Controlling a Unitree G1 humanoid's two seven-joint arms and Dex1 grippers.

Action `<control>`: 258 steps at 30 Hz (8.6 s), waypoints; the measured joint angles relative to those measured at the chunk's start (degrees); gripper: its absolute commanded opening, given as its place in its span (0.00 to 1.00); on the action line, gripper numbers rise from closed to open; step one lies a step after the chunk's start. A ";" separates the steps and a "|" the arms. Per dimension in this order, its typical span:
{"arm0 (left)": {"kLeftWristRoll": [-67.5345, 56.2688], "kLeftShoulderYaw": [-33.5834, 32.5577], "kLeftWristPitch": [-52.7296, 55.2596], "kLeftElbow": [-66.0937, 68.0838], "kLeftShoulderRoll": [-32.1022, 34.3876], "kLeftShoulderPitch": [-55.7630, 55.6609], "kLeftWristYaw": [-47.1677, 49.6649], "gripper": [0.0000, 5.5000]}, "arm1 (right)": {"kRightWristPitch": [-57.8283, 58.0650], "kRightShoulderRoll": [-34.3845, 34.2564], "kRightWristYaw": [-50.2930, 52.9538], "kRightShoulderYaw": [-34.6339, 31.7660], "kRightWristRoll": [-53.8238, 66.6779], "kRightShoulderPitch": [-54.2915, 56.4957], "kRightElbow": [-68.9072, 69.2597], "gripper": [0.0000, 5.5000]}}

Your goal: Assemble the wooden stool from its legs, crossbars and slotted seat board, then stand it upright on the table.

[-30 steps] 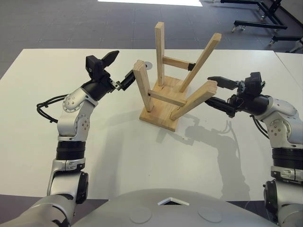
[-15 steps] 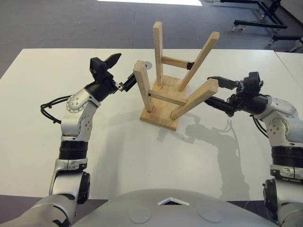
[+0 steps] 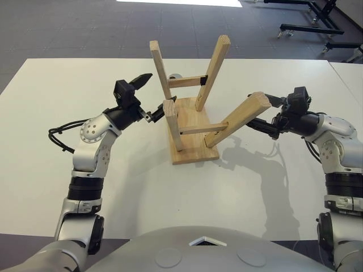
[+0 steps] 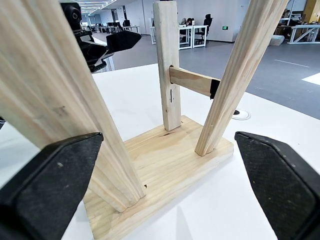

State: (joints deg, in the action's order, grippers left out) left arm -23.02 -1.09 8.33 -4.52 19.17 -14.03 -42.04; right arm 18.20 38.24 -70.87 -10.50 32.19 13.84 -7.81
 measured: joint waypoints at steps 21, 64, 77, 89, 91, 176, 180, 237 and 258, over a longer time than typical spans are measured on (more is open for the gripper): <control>-21.82 -11.46 10.41 -29.14 2.46 -3.11 12.68 0.98 | 2.87 2.38 0.81 -5.55 3.90 5.49 -6.08 0.88; -35.64 1.52 33.16 -24.58 -1.47 -18.97 16.99 0.98 | 1.22 0.99 -8.78 1.81 -4.22 24.66 -27.38 0.88; -29.57 8.43 26.93 -20.19 -2.30 -10.91 11.26 0.98 | 2.36 -0.07 -9.23 2.51 -4.19 23.16 -23.66 0.88; -35.00 -9.24 27.24 -15.49 1.37 -15.45 12.91 0.98 | 1.91 -1.32 -6.36 1.25 -3.47 16.26 -15.28 0.88; -36.02 -15.53 26.27 -15.02 3.92 -15.33 14.15 0.98 | 4.81 -1.21 -6.91 2.09 -1.50 8.08 -5.09 0.88; -11.53 -11.38 13.62 -20.64 24.84 35.91 -22.25 0.93 | -5.85 -3.22 -2.69 21.28 -9.22 -9.48 12.33 0.89; -12.84 -8.24 14.94 -22.30 23.53 35.91 -21.21 0.83 | -5.84 -3.52 -2.69 21.46 -9.18 -9.36 12.11 0.86; -56.71 -8.62 62.71 -13.64 28.23 15.89 -4.48 0.21 | 62.48 4.47 -2.10 14.95 22.68 7.70 14.35 0.19; -36.20 -8.08 49.56 -5.25 30.39 12.89 -16.58 0.76 | 61.54 3.76 1.69 13.02 21.85 10.95 2.89 0.76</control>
State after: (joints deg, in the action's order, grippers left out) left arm -59.22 -9.17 57.89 -9.77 49.56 -1.15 -58.62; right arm 79.74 41.99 -69.18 2.52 54.04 24.79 -4.92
